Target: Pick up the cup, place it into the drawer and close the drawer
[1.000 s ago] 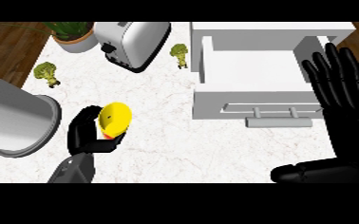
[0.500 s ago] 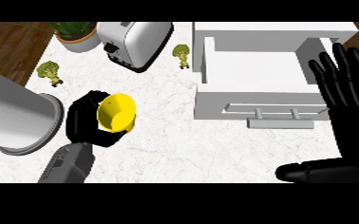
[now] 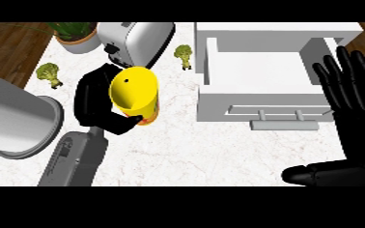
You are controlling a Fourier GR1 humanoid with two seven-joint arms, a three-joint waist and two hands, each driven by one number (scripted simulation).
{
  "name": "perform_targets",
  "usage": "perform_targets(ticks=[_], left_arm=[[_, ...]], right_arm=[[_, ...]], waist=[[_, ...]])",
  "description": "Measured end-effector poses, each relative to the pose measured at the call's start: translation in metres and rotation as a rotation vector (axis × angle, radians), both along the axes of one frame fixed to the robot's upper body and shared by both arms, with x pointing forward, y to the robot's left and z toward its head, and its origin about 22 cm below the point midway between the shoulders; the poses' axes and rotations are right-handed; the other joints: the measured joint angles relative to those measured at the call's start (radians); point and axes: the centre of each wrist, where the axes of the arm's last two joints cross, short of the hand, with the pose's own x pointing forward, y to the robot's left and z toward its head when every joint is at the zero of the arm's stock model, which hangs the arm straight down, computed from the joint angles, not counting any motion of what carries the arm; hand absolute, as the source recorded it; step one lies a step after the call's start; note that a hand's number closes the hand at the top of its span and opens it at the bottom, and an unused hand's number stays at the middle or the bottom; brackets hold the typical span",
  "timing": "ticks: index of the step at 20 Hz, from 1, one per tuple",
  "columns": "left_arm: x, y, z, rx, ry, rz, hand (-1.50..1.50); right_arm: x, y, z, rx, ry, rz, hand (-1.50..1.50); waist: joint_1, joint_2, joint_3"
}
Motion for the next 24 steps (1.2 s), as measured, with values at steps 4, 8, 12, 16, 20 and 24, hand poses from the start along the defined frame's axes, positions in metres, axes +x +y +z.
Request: perform_targets(ticks=[4, 8, 12, 16, 20, 24], left_arm=[[0.015, -0.018, 0.039, 0.010, -0.027, -0.011, 1.50], [0.028, -0.039, 0.074, 0.035, -0.036, -0.014, 1.50], [0.041, -0.060, 0.100, 0.066, -0.043, -0.011, 1.50], [0.054, -0.081, 0.123, 0.102, -0.040, -0.008, 1.50], [0.063, -0.102, 0.137, 0.128, -0.026, -0.020, 1.50], [0.080, -0.120, 0.150, 0.168, -0.010, -0.019, 1.50]], right_arm=[[-0.003, 0.005, 0.000, -0.007, -0.004, -0.007, -1.50], [-0.003, 0.005, -0.001, -0.004, -0.009, -0.003, -1.50], [0.002, 0.003, 0.003, 0.000, -0.012, -0.003, -1.50], [0.002, 0.001, 0.002, -0.009, -0.002, 0.001, -1.50], [0.004, 0.004, 0.005, -0.009, -0.002, -0.004, -1.50], [-0.001, -0.004, 0.001, -0.012, -0.004, -0.003, -1.50]], waist=[[-0.004, 0.001, 0.000], [-0.007, 0.002, 0.000], [-0.009, 0.003, 0.000], [-0.011, 0.003, 0.000], [-0.013, 0.003, -0.001], [-0.019, 0.005, 0.000]])
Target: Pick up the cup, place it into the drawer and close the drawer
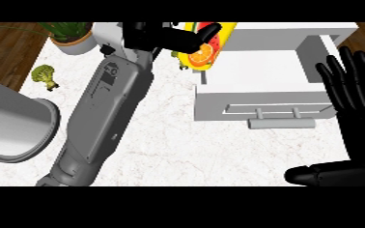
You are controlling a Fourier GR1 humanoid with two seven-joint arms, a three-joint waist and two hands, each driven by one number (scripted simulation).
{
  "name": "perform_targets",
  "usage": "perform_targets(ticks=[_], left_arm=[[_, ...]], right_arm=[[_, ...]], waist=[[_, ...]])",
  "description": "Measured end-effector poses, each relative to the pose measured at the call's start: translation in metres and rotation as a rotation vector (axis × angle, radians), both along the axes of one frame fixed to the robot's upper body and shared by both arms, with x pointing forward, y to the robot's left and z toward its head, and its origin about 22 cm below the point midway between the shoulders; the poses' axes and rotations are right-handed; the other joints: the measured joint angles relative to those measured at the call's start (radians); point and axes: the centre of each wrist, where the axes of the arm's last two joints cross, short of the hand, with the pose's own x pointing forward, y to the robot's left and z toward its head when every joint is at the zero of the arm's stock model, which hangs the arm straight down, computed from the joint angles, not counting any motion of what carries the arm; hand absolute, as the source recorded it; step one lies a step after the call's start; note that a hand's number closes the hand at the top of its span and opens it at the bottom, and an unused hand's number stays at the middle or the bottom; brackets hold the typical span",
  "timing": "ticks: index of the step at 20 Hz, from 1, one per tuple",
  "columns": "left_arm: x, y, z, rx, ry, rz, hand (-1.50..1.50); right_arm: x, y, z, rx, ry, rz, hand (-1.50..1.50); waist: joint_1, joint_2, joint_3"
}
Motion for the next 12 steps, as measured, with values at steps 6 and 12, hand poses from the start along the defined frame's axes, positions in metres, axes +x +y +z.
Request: perform_targets(ticks=[6, 12], left_arm=[[0.011, -0.026, 0.003, 0.040, 0.038, 0.007, 1.50], [0.018, -0.044, -0.005, 0.067, 0.074, 0.023, 1.50]], right_arm=[[0.004, 0.001, -0.005, 0.000, 0.003, 0.001, -1.50], [0.010, -0.003, -0.006, 0.000, 0.001, 0.002, -1.50]], waist=[[-0.003, 0.001, 0.000], [-0.008, 0.002, 0.000]])
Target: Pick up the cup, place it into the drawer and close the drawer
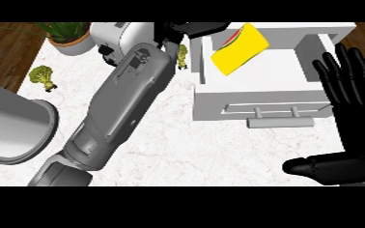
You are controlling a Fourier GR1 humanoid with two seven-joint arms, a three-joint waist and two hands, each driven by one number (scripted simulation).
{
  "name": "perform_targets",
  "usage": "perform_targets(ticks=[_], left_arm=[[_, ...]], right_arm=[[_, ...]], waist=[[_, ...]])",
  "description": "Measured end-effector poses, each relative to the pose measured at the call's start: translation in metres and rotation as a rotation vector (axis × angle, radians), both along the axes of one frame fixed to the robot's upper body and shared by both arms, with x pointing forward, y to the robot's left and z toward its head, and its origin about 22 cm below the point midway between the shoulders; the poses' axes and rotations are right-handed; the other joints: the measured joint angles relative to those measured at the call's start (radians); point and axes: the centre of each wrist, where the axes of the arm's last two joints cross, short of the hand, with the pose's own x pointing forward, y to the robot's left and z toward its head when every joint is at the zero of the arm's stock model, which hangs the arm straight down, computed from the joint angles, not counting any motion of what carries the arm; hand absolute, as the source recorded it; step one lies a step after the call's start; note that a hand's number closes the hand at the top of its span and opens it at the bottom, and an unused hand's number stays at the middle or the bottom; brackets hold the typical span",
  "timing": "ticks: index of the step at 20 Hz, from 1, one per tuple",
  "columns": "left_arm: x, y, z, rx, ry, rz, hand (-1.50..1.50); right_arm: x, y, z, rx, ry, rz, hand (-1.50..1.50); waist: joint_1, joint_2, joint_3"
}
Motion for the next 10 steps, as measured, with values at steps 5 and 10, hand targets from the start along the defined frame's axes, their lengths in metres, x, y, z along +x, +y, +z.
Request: perform_targets(ticks=[5, 10], left_arm=[[0.007, -0.011, -0.010, 0.033, 0.031, 0.015, 1.50], [0.012, -0.016, -0.019, 0.087, 0.060, 0.023, 1.50]], right_arm=[[0.004, 0.004, -0.001, 0.006, -0.004, 0.008, -1.50], [0.002, 0.006, 0.004, 0.000, -0.013, 0.023, -1.50]], waist=[[-0.014, 0.003, 0.000], [-0.033, 0.008, 0.000]])
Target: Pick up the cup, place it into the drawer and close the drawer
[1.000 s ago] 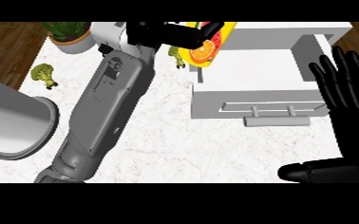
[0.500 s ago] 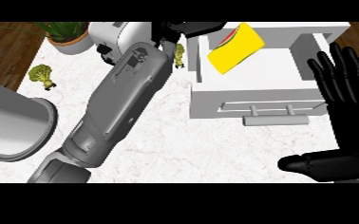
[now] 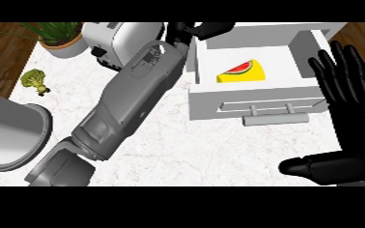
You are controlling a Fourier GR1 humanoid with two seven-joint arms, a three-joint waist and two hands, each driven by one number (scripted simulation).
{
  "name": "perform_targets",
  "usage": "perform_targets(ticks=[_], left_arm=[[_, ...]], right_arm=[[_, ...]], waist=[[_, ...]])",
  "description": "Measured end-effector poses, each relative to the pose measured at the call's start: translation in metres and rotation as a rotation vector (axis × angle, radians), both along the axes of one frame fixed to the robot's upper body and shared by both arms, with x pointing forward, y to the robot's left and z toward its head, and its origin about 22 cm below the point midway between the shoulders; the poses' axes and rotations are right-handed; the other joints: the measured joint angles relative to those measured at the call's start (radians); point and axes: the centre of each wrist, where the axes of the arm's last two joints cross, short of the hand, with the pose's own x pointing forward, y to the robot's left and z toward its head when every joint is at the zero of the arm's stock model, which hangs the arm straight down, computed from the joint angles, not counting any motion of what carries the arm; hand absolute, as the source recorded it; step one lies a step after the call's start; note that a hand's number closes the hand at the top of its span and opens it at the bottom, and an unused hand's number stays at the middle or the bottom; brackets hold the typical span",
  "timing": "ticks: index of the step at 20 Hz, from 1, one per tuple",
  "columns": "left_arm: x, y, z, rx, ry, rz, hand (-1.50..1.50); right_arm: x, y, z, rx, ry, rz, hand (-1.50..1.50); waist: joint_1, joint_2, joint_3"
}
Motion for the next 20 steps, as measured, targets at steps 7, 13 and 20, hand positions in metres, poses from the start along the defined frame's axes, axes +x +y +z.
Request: perform_targets(ticks=[7, 13, 20], left_arm=[[0.000, -0.006, -0.013, 0.081, 0.014, -0.002, 1.50], [0.002, -0.009, -0.015, 0.186, 0.016, 0.025, -1.50], [-0.001, -0.012, -0.019, 0.215, 0.024, 0.048, -1.50]], right_arm=[[0.005, 0.006, -0.004, 0.003, -0.006, 0.028, -1.50], [0.005, 0.010, -0.003, 0.004, -0.011, 0.053, -1.50], [0.009, 0.013, 0.002, 0.026, -0.024, 0.083, -1.50]], waist=[[-0.023, 0.006, 0.000], [-0.041, 0.010, 0.001], [-0.059, 0.015, 0.001]])
